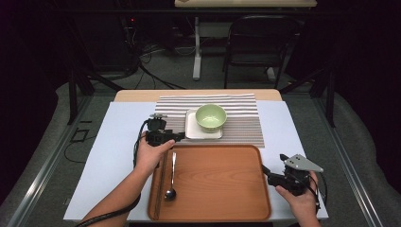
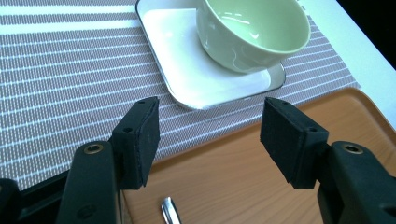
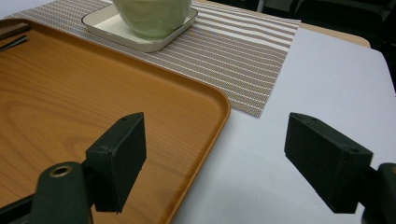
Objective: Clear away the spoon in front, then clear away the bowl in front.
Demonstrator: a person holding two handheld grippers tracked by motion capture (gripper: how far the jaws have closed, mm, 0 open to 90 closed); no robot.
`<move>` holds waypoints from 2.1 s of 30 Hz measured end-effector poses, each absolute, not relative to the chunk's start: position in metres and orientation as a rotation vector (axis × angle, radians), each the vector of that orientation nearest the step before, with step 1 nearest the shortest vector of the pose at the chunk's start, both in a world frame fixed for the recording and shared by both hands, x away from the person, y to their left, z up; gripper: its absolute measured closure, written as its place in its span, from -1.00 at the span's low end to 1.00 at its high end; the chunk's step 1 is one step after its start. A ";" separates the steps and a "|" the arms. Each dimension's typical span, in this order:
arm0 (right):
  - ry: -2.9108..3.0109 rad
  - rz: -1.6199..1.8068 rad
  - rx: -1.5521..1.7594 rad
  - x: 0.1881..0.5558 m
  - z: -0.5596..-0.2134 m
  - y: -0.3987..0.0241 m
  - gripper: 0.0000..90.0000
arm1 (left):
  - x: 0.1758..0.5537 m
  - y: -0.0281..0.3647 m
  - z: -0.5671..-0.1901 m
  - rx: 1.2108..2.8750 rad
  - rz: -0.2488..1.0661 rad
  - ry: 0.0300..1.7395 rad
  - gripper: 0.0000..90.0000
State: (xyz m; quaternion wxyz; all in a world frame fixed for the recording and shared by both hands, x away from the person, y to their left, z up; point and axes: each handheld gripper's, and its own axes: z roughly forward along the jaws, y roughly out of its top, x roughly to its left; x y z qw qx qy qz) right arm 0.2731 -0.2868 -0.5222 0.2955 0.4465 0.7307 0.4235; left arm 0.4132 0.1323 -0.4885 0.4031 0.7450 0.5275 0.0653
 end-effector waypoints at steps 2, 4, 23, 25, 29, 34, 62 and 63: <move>1.943 1.127 1.188 0.273 -0.522 -0.287 -0.54 | 0.416 0.131 -0.487 1.885 0.166 1.344 -0.18; 1.942 1.127 1.188 0.273 -0.522 -0.287 -0.54 | 0.419 0.128 -0.485 1.901 0.152 1.385 -0.22; 1.920 1.131 1.195 0.272 -0.521 -0.289 -0.59 | 0.451 0.100 -0.476 1.859 0.159 1.360 -0.54; 1.922 1.129 1.195 0.273 -0.521 -0.289 -0.59 | 0.454 0.098 -0.475 1.855 0.161 1.360 -0.54; 1.922 1.130 1.194 0.272 -0.521 -0.289 -0.59 | 0.463 0.095 -0.475 1.842 0.168 1.378 -0.54; 1.923 1.132 1.196 0.273 -0.521 -0.289 -0.59 | 0.471 0.093 -0.475 1.827 0.170 1.405 -0.56; 1.894 1.163 1.231 0.273 -0.518 -0.292 -0.86 | 0.510 0.059 -0.497 1.791 0.082 1.522 -0.66; 1.894 1.174 1.242 0.274 -0.518 -0.292 -0.88 | 0.510 0.058 -0.498 1.794 0.083 1.522 -0.66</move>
